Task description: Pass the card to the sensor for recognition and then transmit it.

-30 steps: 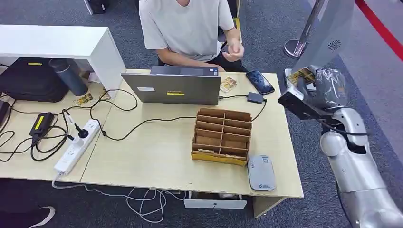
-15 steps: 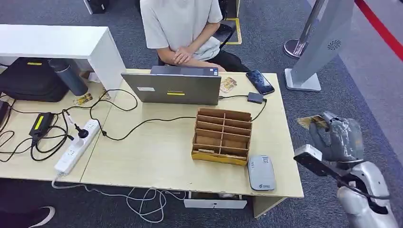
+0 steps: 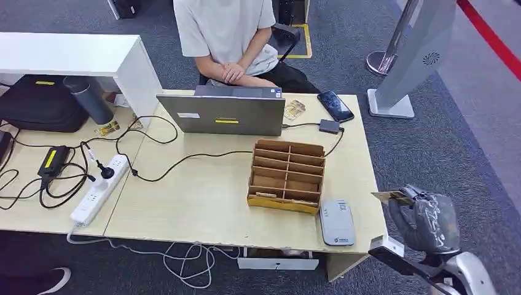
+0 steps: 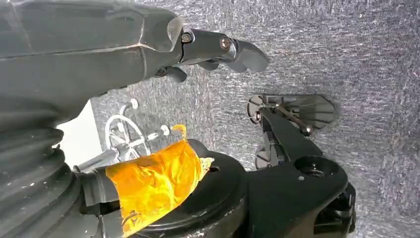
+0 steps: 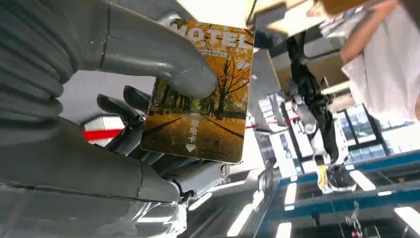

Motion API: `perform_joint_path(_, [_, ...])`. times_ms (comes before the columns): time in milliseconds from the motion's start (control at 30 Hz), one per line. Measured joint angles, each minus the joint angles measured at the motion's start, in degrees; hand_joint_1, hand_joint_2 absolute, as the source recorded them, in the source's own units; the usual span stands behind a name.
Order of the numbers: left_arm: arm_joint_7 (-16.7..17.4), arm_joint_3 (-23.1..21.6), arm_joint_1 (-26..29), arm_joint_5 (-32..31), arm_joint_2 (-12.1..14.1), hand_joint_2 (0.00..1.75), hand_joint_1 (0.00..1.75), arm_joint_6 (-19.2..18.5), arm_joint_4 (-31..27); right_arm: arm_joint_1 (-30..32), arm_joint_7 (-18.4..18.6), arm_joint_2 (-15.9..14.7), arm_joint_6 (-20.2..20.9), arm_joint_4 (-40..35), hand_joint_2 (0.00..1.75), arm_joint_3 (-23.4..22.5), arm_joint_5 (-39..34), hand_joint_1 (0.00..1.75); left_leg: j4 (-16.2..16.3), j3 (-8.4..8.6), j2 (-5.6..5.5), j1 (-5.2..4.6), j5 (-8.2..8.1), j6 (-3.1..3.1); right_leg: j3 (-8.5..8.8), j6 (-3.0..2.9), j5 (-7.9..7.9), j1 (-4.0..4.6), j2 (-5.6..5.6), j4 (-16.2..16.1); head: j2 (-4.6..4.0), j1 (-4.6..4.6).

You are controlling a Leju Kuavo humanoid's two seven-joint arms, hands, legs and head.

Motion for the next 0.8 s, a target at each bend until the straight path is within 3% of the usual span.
perform_joint_path(467, [1.3, 0.0, -0.2, -2.6, 0.0, 1.75, 0.00, 0.3, 0.0, -5.4, 1.5, 7.6, -3.6, 14.3, 1.75, 11.3, 2.7, 1.75, 0.0, 0.01, 0.06, 0.17, 0.00, -0.01, 0.00, -0.02, 0.01, 0.06, 0.05, 0.0, 0.00, 0.00])
perform_joint_path(800, [1.8, 0.0, -0.2, -3.0, 0.0, 1.75, 0.00, 0.0, 0.0, -8.2, 2.9, 9.7, -5.3, 22.3, 1.75, 15.1, 2.0, 1.75, 0.0, -0.01, 0.03, 0.17, 0.00, -0.01, 0.01, -0.02, 0.01, 0.07, 0.04, 0.0, 0.00, 0.00])
